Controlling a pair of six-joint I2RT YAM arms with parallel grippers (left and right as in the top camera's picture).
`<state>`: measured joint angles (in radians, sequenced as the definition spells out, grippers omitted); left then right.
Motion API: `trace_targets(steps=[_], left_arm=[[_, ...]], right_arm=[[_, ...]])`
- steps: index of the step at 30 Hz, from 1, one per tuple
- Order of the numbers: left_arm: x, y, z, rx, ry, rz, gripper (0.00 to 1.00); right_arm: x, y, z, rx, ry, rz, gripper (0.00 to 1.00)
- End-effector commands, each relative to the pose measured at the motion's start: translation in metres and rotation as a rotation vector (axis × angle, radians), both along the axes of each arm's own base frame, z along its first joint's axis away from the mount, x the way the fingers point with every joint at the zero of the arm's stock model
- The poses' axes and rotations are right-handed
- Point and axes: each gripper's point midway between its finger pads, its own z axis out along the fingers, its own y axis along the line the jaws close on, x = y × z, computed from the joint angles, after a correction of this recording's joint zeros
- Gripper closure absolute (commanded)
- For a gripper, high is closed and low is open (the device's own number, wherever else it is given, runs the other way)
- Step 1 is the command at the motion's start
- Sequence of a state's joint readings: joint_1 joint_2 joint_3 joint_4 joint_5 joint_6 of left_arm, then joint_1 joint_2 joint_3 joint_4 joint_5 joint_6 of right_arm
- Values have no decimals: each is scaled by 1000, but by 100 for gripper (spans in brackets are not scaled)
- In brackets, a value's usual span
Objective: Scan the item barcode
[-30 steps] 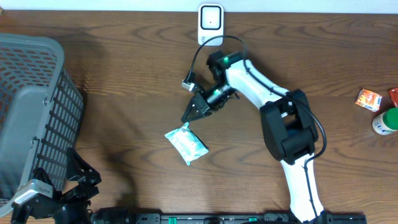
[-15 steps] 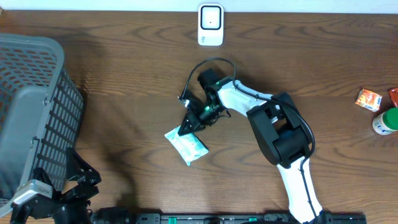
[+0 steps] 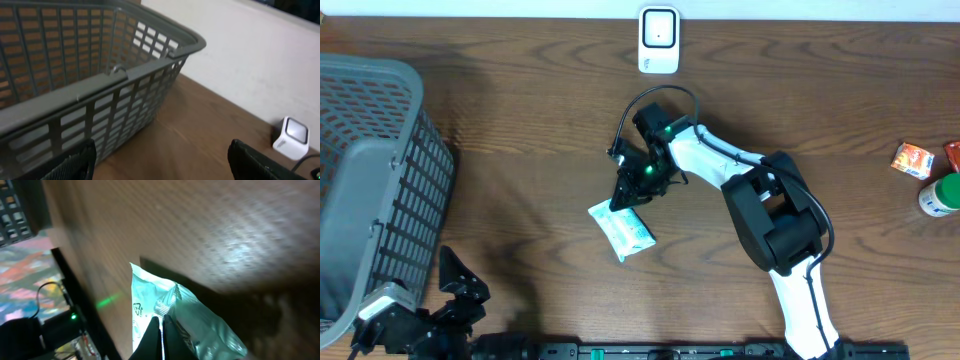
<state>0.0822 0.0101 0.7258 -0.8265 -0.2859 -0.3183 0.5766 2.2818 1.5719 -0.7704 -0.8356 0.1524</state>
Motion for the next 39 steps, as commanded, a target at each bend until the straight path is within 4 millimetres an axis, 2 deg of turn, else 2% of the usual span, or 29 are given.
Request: trace_targets(steps=[1, 4, 6, 8, 12, 15, 17, 19, 25, 28, 31, 39], left_arm=[[0, -2, -1, -9, -6, -9, 16], [0, -2, -1, -9, -5, -9, 15], [0, -2, -1, -9, -5, -9, 15], [0, -2, -1, -9, -5, -9, 16], [0, -2, -1, -9, -5, -9, 15], [0, -2, -1, -9, -5, -9, 16], [0, -2, -1, -9, -6, -9, 16], [0, -2, -1, -9, -5, -9, 15], [0, -2, -1, -9, -5, -9, 16], [0, -2, -1, -9, -5, -9, 16], [0, -2, -1, -9, -5, -9, 16], [0, -2, -1, -9, -5, -9, 15]], right_arm=[[18, -10, 13, -50, -95, -24, 99], [19, -12, 12, -66, -99, -25, 99], [20, -18, 3, -124, -122, -28, 99], [24, -28, -7, -220, -156, -47, 99], [35, -61, -27, -456, -223, -105, 99], [34, -69, -32, -491, -236, -97, 99], [33, -65, -28, -456, -251, -53, 99], [31, -59, -15, -412, -254, -19, 99], [35, -56, 45, -367, -315, -37, 99], [38, -63, 62, -387, -366, -52, 99], [32, -66, 62, -410, -354, -46, 99], [3, -59, 27, -437, -334, 23, 99]])
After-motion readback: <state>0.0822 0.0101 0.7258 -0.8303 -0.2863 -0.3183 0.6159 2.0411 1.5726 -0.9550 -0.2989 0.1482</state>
